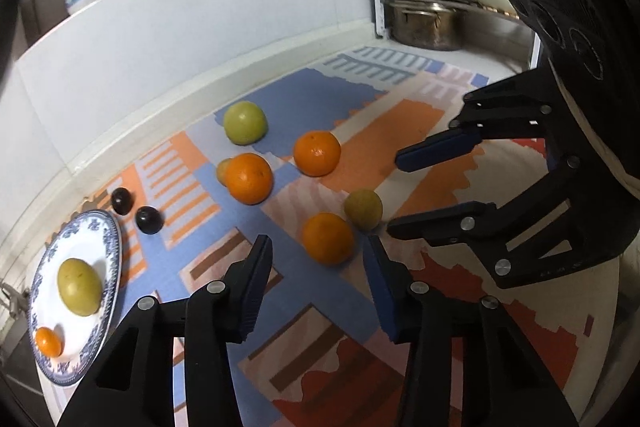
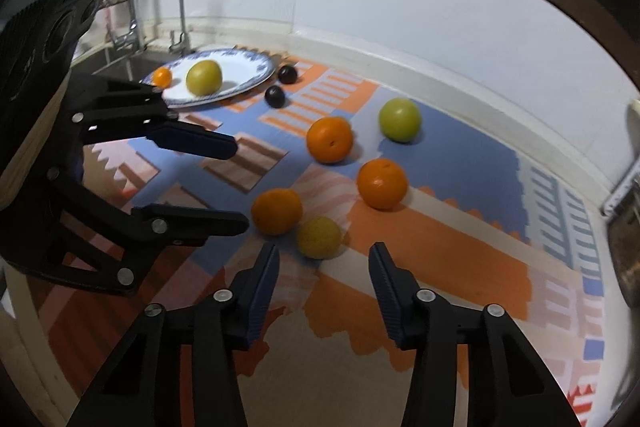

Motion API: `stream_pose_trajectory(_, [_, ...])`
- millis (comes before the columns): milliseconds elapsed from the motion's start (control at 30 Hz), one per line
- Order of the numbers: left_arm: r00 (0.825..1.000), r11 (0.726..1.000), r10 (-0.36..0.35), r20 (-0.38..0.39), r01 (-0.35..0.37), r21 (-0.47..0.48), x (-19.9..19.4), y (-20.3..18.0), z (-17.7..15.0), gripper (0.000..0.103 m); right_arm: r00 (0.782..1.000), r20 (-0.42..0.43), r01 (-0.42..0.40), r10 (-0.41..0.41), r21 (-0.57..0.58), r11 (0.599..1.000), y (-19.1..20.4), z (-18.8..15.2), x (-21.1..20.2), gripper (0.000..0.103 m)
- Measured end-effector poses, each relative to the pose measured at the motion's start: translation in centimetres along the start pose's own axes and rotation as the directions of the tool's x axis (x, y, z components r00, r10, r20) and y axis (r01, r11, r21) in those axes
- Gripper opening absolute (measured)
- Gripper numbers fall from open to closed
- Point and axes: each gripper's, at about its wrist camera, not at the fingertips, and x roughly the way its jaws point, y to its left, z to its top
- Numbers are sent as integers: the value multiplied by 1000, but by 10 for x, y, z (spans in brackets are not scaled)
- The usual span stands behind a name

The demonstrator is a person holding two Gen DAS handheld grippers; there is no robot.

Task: Organize fruits
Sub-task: 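Move both grippers back over the remaining fruits on the mat, then grasp an orange with the left gripper while the right gripper grasps a small yellow fruit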

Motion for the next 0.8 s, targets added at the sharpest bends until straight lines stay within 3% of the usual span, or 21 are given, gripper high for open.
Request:
stream_pose_trajectory(400, [998, 997, -46, -50, 49, 54, 23, -1, 1, 45, 998, -30, -64, 61, -86, 994, -5, 4, 30, 41])
stream_pose_trajectory(567, [997, 997, -55, -58, 58, 43, 30, 0, 5, 45, 994, -38, -106, 104, -65, 992, -10, 6, 39, 31])
stream_pose_trajectory(667, [996, 997, -62, -60, 64, 34, 33, 1, 7, 44, 994, -33, -102, 100, -43, 994, -13, 5, 38, 31])
stream_pose_trajectory(800, [995, 997, -76, -70, 76, 0, 38, 2, 9, 35, 997, -24, -75, 76, 20, 997, -22, 2, 33, 31])
